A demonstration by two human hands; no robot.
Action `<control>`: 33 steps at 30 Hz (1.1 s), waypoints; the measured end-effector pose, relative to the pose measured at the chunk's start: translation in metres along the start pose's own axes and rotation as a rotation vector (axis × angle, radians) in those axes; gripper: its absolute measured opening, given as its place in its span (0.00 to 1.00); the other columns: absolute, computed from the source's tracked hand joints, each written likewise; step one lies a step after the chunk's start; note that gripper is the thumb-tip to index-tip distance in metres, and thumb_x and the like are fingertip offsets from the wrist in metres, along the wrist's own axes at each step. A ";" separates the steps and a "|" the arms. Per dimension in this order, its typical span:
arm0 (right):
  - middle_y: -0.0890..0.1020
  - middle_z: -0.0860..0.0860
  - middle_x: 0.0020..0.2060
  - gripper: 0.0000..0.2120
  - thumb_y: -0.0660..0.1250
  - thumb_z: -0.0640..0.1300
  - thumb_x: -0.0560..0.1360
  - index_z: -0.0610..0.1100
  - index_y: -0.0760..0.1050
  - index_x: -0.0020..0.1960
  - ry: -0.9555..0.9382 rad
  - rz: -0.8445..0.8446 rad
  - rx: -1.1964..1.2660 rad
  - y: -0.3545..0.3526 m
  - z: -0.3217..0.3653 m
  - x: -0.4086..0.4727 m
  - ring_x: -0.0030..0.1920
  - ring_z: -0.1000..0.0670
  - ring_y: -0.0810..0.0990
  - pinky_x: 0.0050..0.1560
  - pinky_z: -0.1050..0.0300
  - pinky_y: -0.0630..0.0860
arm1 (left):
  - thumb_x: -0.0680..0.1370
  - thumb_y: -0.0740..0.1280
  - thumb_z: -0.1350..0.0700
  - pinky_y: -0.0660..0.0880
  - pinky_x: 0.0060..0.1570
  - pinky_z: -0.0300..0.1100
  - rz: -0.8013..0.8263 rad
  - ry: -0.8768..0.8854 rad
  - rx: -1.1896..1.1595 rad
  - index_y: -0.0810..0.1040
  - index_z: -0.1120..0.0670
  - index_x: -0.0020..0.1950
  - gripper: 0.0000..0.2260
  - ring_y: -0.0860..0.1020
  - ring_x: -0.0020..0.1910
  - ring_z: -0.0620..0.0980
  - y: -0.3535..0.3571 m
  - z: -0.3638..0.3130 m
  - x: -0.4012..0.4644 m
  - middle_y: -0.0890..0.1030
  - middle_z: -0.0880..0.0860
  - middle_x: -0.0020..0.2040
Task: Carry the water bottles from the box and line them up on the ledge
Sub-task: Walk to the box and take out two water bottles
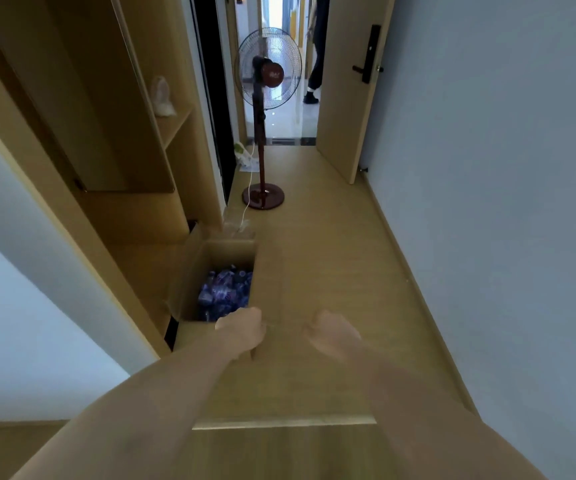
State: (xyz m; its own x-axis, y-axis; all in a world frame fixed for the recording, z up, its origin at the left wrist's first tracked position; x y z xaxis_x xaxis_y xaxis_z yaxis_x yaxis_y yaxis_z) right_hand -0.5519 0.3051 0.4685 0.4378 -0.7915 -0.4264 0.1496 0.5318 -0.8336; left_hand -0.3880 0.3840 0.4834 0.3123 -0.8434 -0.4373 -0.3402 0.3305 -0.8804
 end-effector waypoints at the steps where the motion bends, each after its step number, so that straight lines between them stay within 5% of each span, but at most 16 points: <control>1: 0.80 0.41 0.52 0.17 0.59 0.52 0.80 0.40 0.75 0.59 -0.006 0.015 -0.003 -0.005 -0.002 0.021 0.56 0.42 0.80 0.46 0.55 0.70 | 0.81 0.57 0.54 0.72 0.54 0.48 0.001 -0.011 -0.016 0.73 0.56 0.59 0.11 0.76 0.54 0.55 -0.005 -0.003 0.017 0.77 0.54 0.56; 8: 0.80 0.45 0.51 0.16 0.59 0.51 0.80 0.41 0.75 0.59 -0.119 0.119 -0.056 -0.053 -0.020 0.178 0.54 0.43 0.80 0.46 0.57 0.72 | 0.82 0.56 0.52 0.72 0.59 0.50 0.011 -0.169 -0.076 0.73 0.55 0.62 0.12 0.76 0.58 0.55 -0.038 -0.026 0.159 0.77 0.54 0.60; 14: 0.77 0.43 0.56 0.19 0.56 0.53 0.81 0.40 0.75 0.61 -0.241 0.212 -0.217 -0.114 -0.013 0.287 0.59 0.42 0.77 0.53 0.54 0.74 | 0.82 0.57 0.54 0.71 0.52 0.47 0.030 -0.249 -0.047 0.73 0.53 0.61 0.11 0.76 0.56 0.55 -0.068 -0.030 0.238 0.77 0.53 0.59; 17: 0.76 0.46 0.46 0.14 0.58 0.52 0.81 0.42 0.76 0.53 -0.317 0.249 -0.265 -0.126 0.010 0.324 0.53 0.43 0.80 0.47 0.55 0.74 | 0.82 0.56 0.55 0.72 0.57 0.49 0.087 -0.305 -0.044 0.72 0.53 0.63 0.11 0.75 0.60 0.55 -0.071 -0.011 0.258 0.76 0.53 0.62; 20: 0.78 0.48 0.45 0.13 0.58 0.53 0.81 0.44 0.75 0.54 -0.382 0.273 -0.283 -0.128 0.038 0.362 0.44 0.49 0.78 0.46 0.53 0.77 | 0.83 0.55 0.55 0.71 0.59 0.50 0.134 -0.375 -0.099 0.71 0.54 0.64 0.12 0.74 0.60 0.55 -0.070 0.017 0.283 0.75 0.53 0.63; 26: 0.79 0.48 0.57 0.20 0.58 0.55 0.81 0.43 0.72 0.66 -0.462 0.325 -0.391 -0.113 0.102 0.441 0.51 0.49 0.79 0.49 0.55 0.76 | 0.83 0.54 0.54 0.70 0.50 0.46 0.132 -0.491 -0.252 0.70 0.55 0.65 0.13 0.76 0.55 0.55 -0.080 0.077 0.340 0.76 0.54 0.59; 31: 0.78 0.48 0.58 0.18 0.59 0.55 0.80 0.45 0.73 0.64 -0.430 0.402 -0.475 -0.104 0.137 0.508 0.54 0.48 0.78 0.53 0.54 0.76 | 0.84 0.53 0.53 0.70 0.53 0.49 0.178 -0.543 -0.373 0.67 0.56 0.69 0.15 0.75 0.56 0.56 -0.091 0.120 0.380 0.75 0.56 0.62; 33: 0.79 0.50 0.49 0.13 0.60 0.55 0.80 0.46 0.74 0.53 -0.436 0.413 -0.472 -0.099 0.152 0.533 0.48 0.50 0.78 0.49 0.55 0.75 | 0.84 0.53 0.53 0.71 0.53 0.50 0.164 -0.564 -0.442 0.67 0.56 0.69 0.15 0.76 0.55 0.56 -0.093 0.135 0.392 0.75 0.57 0.61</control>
State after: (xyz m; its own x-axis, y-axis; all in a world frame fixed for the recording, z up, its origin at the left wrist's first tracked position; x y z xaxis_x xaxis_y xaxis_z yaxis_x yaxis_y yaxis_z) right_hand -0.1988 -0.1234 0.3774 0.7012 -0.3137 -0.6403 -0.4541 0.4957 -0.7403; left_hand -0.1140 0.0800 0.3689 0.5952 -0.4119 -0.6900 -0.7106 0.1312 -0.6913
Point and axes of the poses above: each hand's wrist, its own x-axis towards the middle knuckle, its own y-axis out of the palm, z = x × y, the point moved 1 cm from there along x, towards the middle knuckle
